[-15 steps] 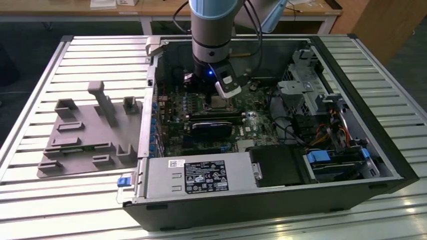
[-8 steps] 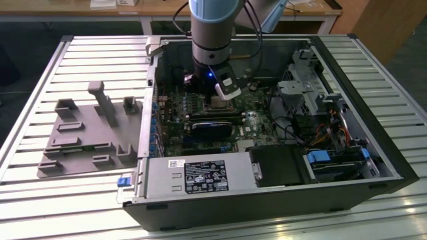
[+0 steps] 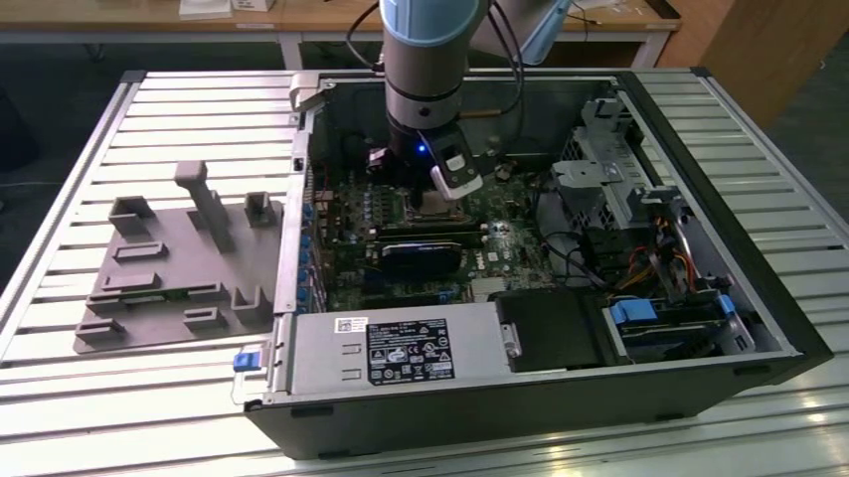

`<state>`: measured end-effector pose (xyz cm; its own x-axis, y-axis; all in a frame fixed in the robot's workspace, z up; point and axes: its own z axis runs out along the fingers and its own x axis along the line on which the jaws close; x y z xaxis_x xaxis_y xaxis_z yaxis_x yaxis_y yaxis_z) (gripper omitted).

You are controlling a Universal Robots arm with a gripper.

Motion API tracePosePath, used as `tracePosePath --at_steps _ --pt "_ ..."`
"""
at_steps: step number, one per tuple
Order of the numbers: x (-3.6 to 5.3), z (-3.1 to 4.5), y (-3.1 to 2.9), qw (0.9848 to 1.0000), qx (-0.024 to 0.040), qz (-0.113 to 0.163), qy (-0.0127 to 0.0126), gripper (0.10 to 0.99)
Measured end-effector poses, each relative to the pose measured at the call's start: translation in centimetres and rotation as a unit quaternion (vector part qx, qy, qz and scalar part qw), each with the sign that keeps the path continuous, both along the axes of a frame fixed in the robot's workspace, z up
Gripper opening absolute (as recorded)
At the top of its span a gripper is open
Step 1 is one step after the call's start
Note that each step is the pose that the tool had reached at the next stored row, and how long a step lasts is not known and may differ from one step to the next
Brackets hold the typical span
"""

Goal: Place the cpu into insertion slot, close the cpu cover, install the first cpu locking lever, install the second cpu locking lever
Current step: 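Close the cpu cover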

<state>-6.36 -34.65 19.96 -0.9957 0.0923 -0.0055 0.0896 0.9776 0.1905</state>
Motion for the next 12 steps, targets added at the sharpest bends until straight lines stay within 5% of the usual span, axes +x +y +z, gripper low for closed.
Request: tracePosePath --at_steps 6,12 --pt "0.0 0.55 0.0 1.0 -0.0004 0.0 0.0 0.102" --pt "0.0 0.6 0.0 0.9998 -0.0184 0.0 -0.0001 0.102"
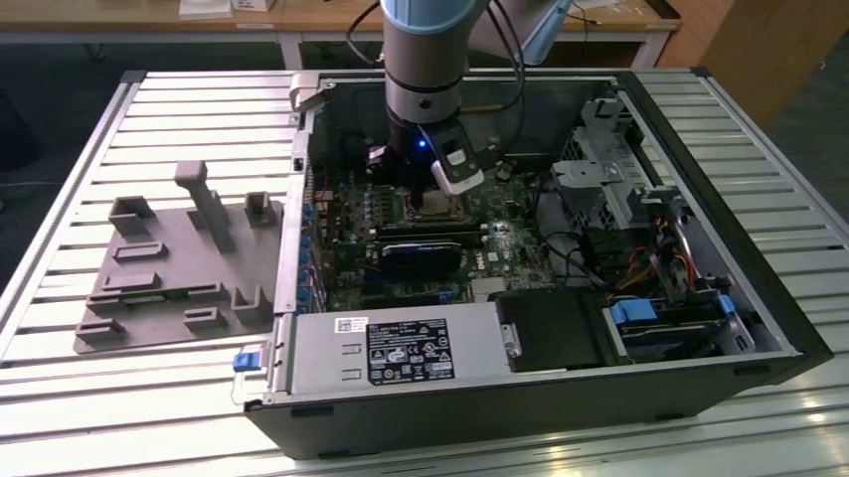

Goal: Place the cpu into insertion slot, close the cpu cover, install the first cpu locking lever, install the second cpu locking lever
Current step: 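Close the cpu cover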

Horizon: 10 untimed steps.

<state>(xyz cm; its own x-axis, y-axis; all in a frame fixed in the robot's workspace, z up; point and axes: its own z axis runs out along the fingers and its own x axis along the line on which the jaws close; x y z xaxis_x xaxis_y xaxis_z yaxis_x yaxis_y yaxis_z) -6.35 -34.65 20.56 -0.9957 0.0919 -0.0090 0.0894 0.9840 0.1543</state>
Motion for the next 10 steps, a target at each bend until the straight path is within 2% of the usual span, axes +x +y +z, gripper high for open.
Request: tracePosePath --at_steps 2,8,10 --pt "-0.06 0.0 0.0 1.0 -0.0001 0.0 -0.0001 0.102" --pt "-0.8 -0.09 0.01 1.0 -0.0001 0.001 -0.0044 0.102" --pt "-0.81 -0.24 0.0 1.0 -0.0006 0.001 -0.0047 0.102"
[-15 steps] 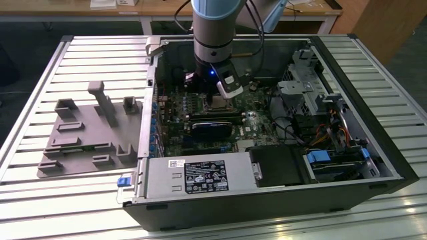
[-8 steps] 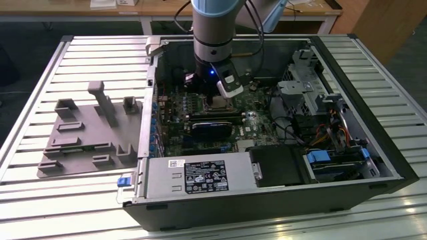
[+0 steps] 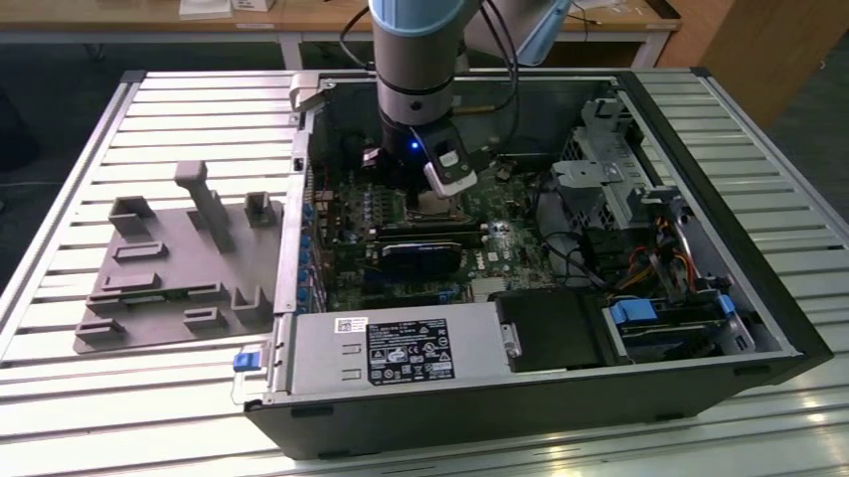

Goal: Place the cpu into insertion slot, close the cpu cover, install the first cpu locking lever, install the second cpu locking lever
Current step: 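Close the cpu cover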

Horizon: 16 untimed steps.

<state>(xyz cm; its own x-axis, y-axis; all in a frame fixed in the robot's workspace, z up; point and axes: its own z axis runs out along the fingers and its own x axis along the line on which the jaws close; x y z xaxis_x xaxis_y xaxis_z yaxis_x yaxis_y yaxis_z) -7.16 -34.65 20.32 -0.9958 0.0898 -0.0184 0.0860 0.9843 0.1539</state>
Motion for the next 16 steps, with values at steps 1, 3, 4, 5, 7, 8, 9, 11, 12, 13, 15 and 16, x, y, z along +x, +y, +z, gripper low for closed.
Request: tracePosePath --at_steps 1,3,4,5,7,8,9,11,12,13,15,16 --pt "0.0 -0.08 0.0 1.0 -0.0003 0.0 0.0 0.102" --pt "-0.01 -0.18 0.0 1.0 -0.0014 0.0 0.0 0.102" --pt "-0.01 -0.22 0.0 1.0 -0.0022 0.0 0.0 0.102" --pt "-0.01 -0.26 0.0 1.0 -0.0028 0.0 0.0 0.102" --pt "-0.01 -0.32 0.02 1.0 -0.0042 0.0 0.0 0.102" --pt "-0.01 -0.35 0.03 1.0 -0.0048 0.0 0.0 0.102" --pt "-0.01 -0.37 0.05 1.0 -0.0054 0.0 0.0 0.102" --pt "0.0 -0.42 0.14 1.0 -0.0061 0.0 0.0 0.102" --pt "0.0 -0.43 0.2 1.0 -0.0066 0.0 0.0 0.102" --pt "0.01 -0.45 0.25 1.0 -0.0073 0.0 0.0 0.102" --pt "0.01 -0.49 0.32 1.0 -0.0089 0.0 0.0 0.102" --pt "0.02 -0.51 0.34 0.9999 -0.0102 0.0 0.0001 0.102"
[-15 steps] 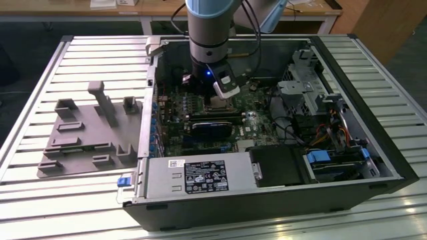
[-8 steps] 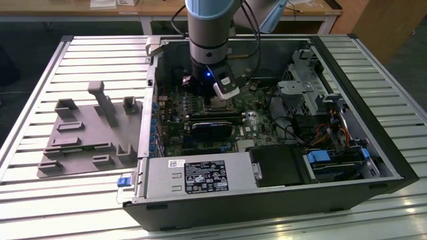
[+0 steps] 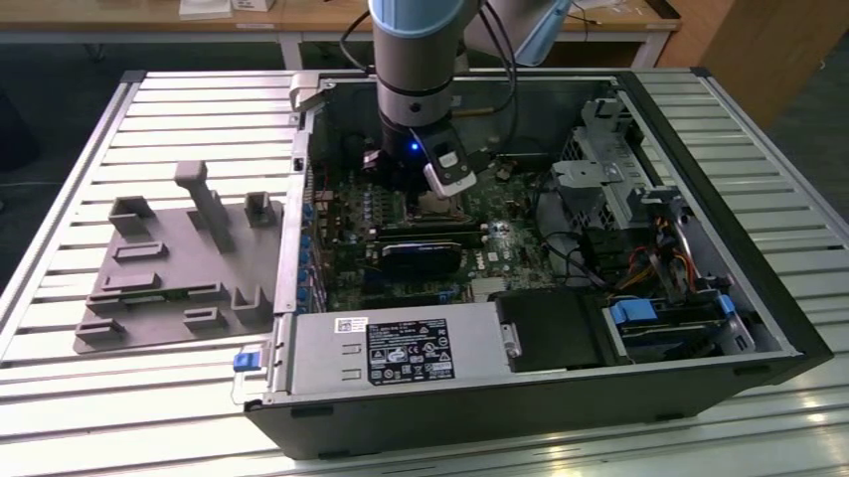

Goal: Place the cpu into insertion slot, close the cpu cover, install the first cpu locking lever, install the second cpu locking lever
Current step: 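Close the cpu cover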

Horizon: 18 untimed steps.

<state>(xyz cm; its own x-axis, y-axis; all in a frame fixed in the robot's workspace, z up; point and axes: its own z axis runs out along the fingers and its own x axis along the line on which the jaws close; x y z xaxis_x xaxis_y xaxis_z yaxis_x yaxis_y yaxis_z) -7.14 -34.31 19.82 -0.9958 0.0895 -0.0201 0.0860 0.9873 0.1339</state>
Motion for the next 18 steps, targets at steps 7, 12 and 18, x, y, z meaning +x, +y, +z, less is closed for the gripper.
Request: tracePosePath --at_steps 7,12,18 --pt "0.12 -0.04 0.11 1.0 -0.0078 0.0 0.0 0.102" --pt "0.35 -0.04 0.2 1.0 -0.0087 0.0 0.0 0.102" --pt "0.54 -0.05 0.3 1.0 -0.009 0.0 -0.0001 0.102"
